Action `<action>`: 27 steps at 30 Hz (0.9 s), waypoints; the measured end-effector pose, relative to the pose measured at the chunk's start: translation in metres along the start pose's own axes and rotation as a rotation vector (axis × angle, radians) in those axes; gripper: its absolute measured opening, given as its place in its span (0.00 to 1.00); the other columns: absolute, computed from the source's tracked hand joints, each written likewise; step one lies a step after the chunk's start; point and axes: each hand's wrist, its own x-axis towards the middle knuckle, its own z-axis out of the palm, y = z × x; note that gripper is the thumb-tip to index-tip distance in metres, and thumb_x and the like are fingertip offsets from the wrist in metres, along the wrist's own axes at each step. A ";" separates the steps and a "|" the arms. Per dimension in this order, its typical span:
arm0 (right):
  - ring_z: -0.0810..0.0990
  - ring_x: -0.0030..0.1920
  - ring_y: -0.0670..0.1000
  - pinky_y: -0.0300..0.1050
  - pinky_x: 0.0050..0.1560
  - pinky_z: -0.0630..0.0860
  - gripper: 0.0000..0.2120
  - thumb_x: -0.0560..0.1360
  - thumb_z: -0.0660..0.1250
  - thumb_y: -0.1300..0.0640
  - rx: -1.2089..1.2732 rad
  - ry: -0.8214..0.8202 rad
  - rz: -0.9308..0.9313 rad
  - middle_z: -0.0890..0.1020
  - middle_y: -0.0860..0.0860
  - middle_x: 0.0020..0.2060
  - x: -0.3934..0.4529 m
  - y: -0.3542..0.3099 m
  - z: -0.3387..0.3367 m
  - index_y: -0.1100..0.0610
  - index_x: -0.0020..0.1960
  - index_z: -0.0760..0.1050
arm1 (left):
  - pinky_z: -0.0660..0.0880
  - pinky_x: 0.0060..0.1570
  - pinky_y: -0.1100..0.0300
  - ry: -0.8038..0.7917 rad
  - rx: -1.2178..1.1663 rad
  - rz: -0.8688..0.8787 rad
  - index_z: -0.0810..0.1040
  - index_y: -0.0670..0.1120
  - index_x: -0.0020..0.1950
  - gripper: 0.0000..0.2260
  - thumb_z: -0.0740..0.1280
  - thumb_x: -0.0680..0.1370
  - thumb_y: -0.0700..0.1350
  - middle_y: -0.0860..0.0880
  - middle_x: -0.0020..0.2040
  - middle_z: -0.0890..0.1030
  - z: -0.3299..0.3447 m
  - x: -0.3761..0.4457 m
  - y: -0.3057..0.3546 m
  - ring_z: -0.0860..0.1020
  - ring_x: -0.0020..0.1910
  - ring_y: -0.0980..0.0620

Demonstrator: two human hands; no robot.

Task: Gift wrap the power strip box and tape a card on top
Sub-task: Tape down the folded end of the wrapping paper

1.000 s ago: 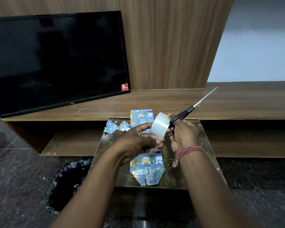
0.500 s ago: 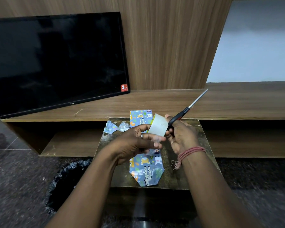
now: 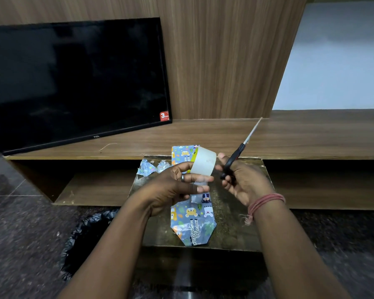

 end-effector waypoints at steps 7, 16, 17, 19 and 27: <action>0.69 0.24 0.44 0.34 0.23 0.64 0.11 0.64 0.77 0.50 -0.466 -0.464 0.164 0.77 0.52 0.29 -0.017 -0.007 -0.029 0.54 0.35 0.77 | 0.71 0.31 0.71 0.013 -0.111 -0.027 0.69 0.41 0.74 0.29 0.70 0.75 0.29 0.39 0.65 0.81 -0.047 0.012 0.009 0.85 0.53 0.52; 0.67 0.33 0.49 0.37 0.26 0.68 0.32 0.60 0.81 0.35 -0.507 -0.902 0.275 0.76 0.54 0.35 0.008 0.018 -0.020 0.58 0.47 0.75 | 0.72 0.29 0.71 -0.074 0.047 -0.237 0.75 0.41 0.68 0.23 0.69 0.74 0.27 0.40 0.65 0.82 -0.105 0.038 0.039 0.84 0.56 0.52; 0.67 0.32 0.48 0.37 0.26 0.68 0.32 0.60 0.81 0.34 -0.505 -0.907 0.278 0.76 0.54 0.35 0.010 0.020 -0.018 0.57 0.47 0.75 | 0.71 0.28 0.71 -0.073 0.056 -0.250 0.75 0.41 0.67 0.24 0.71 0.73 0.27 0.41 0.63 0.82 -0.106 0.042 0.044 0.84 0.55 0.53; 0.68 0.32 0.48 0.37 0.26 0.67 0.30 0.60 0.80 0.33 -0.508 -0.924 0.276 0.76 0.54 0.36 0.013 0.022 -0.014 0.56 0.47 0.77 | 0.69 0.28 0.72 -0.053 0.053 -0.259 0.75 0.42 0.66 0.26 0.73 0.70 0.28 0.42 0.59 0.84 -0.111 0.048 0.053 0.85 0.53 0.53; 0.70 0.35 0.50 0.35 0.23 0.65 0.28 0.64 0.80 0.36 -0.454 -1.031 0.234 0.77 0.54 0.36 0.010 0.000 -0.034 0.57 0.50 0.77 | 0.74 0.38 0.67 -0.235 0.163 -0.282 0.71 0.42 0.73 0.26 0.70 0.76 0.29 0.39 0.70 0.77 -0.125 0.074 0.102 0.83 0.58 0.51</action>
